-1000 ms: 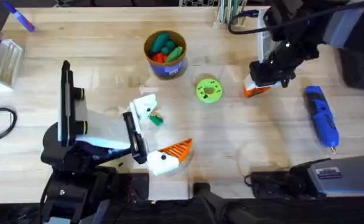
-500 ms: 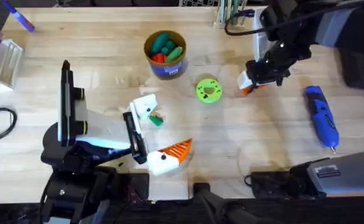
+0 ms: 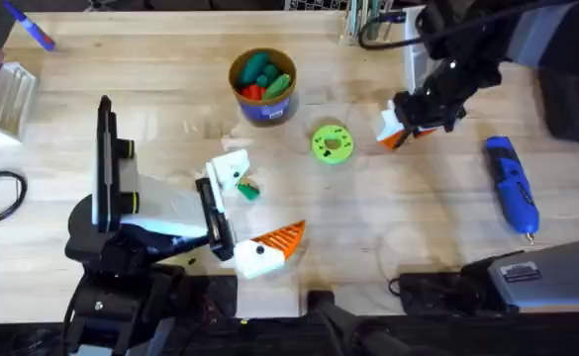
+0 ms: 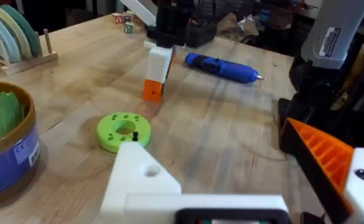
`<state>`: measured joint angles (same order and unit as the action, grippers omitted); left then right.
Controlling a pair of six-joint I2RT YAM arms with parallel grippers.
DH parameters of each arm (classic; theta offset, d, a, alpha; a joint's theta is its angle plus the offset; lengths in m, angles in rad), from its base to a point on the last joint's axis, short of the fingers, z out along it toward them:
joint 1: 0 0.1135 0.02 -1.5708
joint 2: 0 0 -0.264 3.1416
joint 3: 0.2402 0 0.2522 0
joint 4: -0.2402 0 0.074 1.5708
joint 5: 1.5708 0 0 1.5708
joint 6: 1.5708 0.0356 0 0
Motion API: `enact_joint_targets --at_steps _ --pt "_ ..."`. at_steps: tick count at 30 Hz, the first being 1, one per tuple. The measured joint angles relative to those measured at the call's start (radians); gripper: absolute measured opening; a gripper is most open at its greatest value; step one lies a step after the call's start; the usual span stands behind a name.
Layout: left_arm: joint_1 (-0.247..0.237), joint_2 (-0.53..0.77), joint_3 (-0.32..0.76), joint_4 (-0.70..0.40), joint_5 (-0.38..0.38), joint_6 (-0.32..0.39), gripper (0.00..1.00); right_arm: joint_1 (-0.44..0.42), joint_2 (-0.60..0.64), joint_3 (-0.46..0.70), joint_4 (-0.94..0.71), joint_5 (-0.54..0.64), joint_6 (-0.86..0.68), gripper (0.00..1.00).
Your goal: Pick up the gripper from the table and insert it into the empty holder that is missing its gripper. Then pick up a screw, insert it into the mounting hole, and use the screwdriver to tighten it. Finally, clean up the table by picking up the vegetable and placing it into the bucket.
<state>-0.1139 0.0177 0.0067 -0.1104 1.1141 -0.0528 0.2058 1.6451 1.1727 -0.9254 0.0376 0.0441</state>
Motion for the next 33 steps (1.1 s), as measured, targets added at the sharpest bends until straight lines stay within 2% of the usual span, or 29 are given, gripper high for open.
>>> enact_joint_targets --at_steps 4,8,14,28,33 --pt "0.0 0.0 0.0 0.0 0.0 0.0 0.985 0.0 0.0 0.074 -0.027 0.0 0.0 0.627" --pt "0.0 0.0 0.0 0.0 0.0 0.0 0.985 0.0 0.0 0.12 -0.06 0.0 0.0 0.568" --pt "0.0 0.0 0.0 0.0 0.0 0.0 0.985 0.0 0.0 0.122 -0.118 0.0 0.0 0.542" --pt "0.0 0.0 0.0 0.0 0.0 0.0 0.985 0.0 0.0 0.122 -0.123 0.0 0.0 0.538" --pt "0.0 0.0 0.0 0.0 0.0 0.0 0.985 0.0 0.0 0.122 -0.121 0.0 -0.001 0.482"
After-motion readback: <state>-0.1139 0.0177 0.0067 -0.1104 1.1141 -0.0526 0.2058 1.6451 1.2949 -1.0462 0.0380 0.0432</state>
